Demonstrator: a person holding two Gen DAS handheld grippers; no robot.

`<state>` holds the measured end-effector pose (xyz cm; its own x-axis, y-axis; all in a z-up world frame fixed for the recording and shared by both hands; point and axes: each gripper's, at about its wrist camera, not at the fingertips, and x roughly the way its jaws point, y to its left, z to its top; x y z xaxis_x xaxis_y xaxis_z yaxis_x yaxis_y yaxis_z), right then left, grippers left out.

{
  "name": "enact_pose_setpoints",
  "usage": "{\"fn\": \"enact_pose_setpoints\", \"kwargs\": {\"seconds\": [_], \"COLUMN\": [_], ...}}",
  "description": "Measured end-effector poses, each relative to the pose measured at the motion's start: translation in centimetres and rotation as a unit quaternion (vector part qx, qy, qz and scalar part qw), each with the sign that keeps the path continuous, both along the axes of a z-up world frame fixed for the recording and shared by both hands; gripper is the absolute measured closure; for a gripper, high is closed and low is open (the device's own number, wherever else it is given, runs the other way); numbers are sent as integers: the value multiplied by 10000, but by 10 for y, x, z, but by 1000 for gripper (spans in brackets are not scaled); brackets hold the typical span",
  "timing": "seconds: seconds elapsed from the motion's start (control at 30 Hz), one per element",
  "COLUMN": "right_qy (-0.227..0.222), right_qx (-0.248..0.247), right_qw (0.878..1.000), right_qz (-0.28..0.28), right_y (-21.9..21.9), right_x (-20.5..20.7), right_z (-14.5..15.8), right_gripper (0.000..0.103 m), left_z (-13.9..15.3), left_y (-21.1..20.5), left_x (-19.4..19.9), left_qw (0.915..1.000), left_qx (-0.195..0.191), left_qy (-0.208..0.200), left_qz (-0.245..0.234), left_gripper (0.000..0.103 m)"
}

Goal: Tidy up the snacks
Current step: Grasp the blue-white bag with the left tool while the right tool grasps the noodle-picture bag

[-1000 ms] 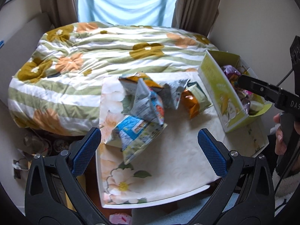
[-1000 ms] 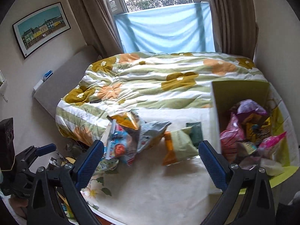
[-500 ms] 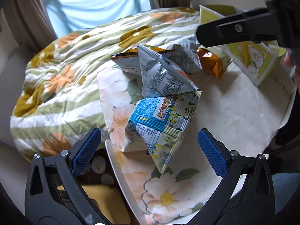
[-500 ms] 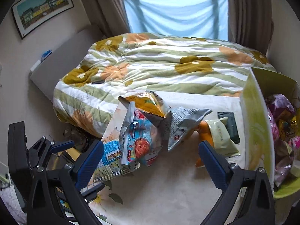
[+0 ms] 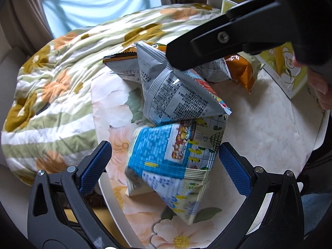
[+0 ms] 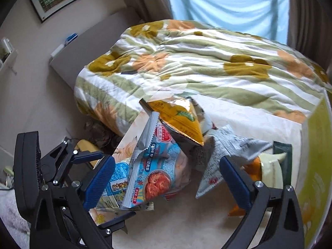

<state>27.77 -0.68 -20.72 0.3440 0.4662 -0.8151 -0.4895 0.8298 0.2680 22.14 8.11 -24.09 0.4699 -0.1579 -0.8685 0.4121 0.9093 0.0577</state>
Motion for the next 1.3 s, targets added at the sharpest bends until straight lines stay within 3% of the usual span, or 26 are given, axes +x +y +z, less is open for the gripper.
{"fn": "enact_pose_setpoints", "kwargs": {"seconds": [0.33,0.57,0.73,0.9,1.17,1.3], "right_qy": [551,758,766,822,539,153], "right_qx": [242,339,371,310,-27,-442], "right_qw": [9974,9948,9939,9918,9858,9748], "right_qz": [391,583,701,926,1591,2180], "right_y": [15,22,26,38,64,80], "right_x": [20,28,32,31,26,16], "right_z": [-24,-31,-29,-33,-39,-42], "right_gripper": [3,3,3,3,3,3], "left_z": [-16,-19,-18,-18,-17,-16], "left_y": [11,22,35,42,48,50], "left_x": [6,6,5,-1,-18,-24], "left_qw": [9979,9962,9925,9890,9838,9819], "left_qx": [-472,-596,-843,-994,-1187,-1236], "left_qy": [388,520,728,915,1122,1162], "left_qz": [215,355,510,602,742,836], "left_gripper": [3,24,31,31,31,31]}}
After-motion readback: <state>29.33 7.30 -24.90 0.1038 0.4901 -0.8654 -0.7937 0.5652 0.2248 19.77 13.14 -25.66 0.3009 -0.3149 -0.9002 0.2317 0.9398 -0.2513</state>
